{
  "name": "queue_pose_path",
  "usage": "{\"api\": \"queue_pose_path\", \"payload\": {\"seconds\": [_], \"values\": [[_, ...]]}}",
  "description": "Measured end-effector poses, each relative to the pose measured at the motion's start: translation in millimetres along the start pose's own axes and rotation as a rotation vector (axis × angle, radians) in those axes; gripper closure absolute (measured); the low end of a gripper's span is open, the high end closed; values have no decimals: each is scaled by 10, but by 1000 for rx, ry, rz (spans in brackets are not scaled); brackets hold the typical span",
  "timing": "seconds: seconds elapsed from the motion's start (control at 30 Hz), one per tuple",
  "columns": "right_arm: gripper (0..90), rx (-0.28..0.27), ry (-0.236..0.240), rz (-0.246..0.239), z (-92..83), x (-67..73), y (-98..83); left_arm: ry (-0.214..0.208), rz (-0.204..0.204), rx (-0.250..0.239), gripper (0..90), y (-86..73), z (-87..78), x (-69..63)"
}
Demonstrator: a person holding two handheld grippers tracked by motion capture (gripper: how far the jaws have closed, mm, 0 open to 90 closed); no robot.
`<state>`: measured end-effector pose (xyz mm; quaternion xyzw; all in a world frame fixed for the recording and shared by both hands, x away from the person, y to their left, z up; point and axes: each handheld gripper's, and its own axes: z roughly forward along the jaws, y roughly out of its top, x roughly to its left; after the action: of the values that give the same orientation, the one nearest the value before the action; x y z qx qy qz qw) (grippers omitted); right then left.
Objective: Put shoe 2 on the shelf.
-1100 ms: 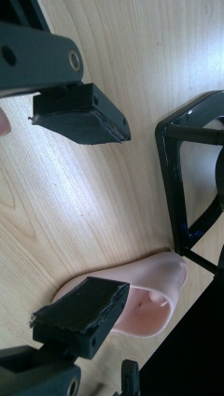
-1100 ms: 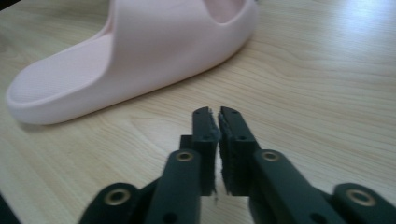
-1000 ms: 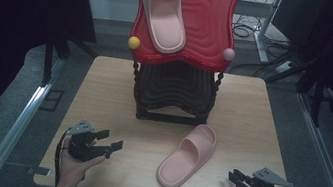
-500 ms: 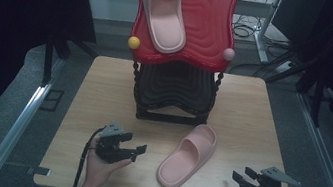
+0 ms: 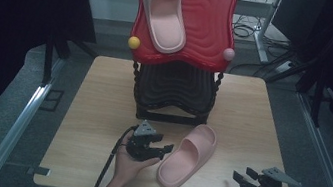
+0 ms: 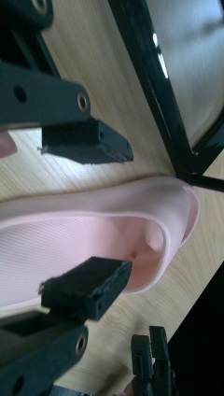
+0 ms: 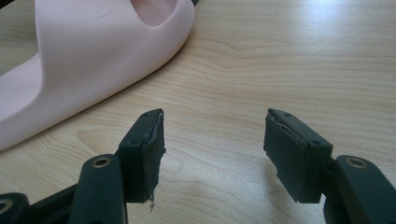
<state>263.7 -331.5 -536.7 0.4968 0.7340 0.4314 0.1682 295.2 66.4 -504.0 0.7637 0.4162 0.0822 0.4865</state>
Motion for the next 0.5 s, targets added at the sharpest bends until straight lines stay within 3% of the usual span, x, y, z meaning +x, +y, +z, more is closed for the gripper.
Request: {"api": "queue_pose_path", "payload": {"seconds": [0.5], "values": [[382, -18, -1, 15, -30, -5, 5, -15, -35, 41, 676, 30, 555, -27]]}}
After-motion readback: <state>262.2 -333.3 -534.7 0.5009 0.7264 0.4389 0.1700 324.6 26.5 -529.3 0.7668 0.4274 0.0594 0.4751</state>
